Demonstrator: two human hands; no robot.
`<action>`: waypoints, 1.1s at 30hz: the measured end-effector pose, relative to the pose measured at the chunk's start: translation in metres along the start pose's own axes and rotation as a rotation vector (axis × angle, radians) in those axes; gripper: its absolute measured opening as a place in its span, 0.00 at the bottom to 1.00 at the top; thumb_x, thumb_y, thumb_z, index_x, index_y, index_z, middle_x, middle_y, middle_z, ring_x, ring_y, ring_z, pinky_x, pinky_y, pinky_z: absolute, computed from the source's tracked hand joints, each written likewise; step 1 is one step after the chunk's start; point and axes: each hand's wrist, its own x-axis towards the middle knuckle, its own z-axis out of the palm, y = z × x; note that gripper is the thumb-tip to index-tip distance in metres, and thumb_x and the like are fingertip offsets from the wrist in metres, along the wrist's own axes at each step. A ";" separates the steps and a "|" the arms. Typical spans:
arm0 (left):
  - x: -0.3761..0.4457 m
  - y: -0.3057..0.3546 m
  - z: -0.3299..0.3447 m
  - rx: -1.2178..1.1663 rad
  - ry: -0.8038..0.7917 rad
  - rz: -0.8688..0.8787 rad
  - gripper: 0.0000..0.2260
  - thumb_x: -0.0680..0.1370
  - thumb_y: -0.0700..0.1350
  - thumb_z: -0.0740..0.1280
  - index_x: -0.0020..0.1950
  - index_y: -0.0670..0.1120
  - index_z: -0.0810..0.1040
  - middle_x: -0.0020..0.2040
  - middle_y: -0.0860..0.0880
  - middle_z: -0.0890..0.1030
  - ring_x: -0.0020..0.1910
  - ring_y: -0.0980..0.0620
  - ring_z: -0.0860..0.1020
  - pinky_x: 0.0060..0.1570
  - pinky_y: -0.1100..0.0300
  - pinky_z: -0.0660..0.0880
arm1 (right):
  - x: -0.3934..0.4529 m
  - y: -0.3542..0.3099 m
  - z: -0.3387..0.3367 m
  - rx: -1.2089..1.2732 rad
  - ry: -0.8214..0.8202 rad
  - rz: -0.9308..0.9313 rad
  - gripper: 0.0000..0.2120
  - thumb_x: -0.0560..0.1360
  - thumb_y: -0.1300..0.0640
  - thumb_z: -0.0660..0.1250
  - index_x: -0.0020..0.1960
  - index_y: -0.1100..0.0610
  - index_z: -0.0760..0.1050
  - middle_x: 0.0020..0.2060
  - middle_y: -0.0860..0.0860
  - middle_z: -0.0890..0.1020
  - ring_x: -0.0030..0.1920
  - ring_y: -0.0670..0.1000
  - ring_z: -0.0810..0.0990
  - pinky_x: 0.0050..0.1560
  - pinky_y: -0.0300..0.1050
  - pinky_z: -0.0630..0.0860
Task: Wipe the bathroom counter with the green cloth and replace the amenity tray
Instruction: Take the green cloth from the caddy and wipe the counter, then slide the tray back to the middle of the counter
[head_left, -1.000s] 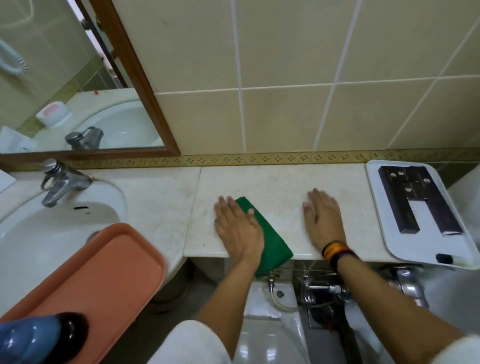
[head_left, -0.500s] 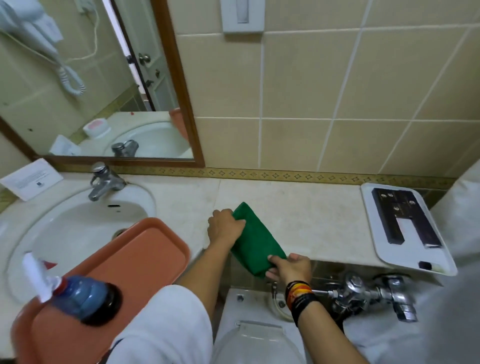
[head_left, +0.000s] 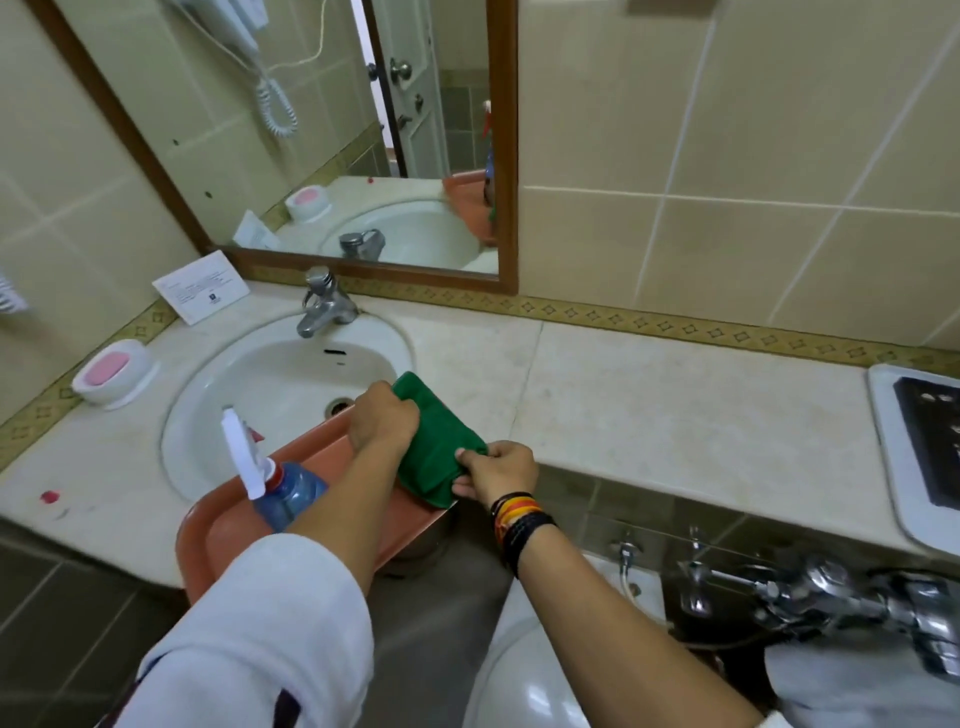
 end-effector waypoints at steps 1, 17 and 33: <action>0.002 -0.002 0.003 -0.008 0.002 0.025 0.11 0.80 0.46 0.66 0.59 0.40 0.79 0.59 0.39 0.83 0.58 0.37 0.80 0.49 0.53 0.73 | 0.001 0.002 0.000 0.001 0.006 -0.002 0.12 0.72 0.62 0.76 0.35 0.60 0.75 0.27 0.58 0.83 0.25 0.53 0.84 0.36 0.53 0.86; 0.039 0.063 0.019 -0.402 0.012 0.079 0.15 0.77 0.48 0.74 0.61 0.42 0.81 0.59 0.41 0.84 0.59 0.39 0.81 0.62 0.50 0.77 | 0.040 -0.027 -0.032 0.147 0.140 -0.005 0.08 0.72 0.61 0.77 0.46 0.63 0.80 0.32 0.61 0.86 0.28 0.55 0.86 0.38 0.51 0.86; -0.012 0.188 0.136 0.043 0.062 0.864 0.20 0.81 0.37 0.61 0.73 0.42 0.76 0.70 0.41 0.78 0.70 0.40 0.75 0.73 0.48 0.69 | 0.042 -0.003 -0.208 0.050 0.607 -0.236 0.02 0.75 0.51 0.71 0.44 0.48 0.81 0.40 0.49 0.85 0.40 0.56 0.86 0.44 0.58 0.85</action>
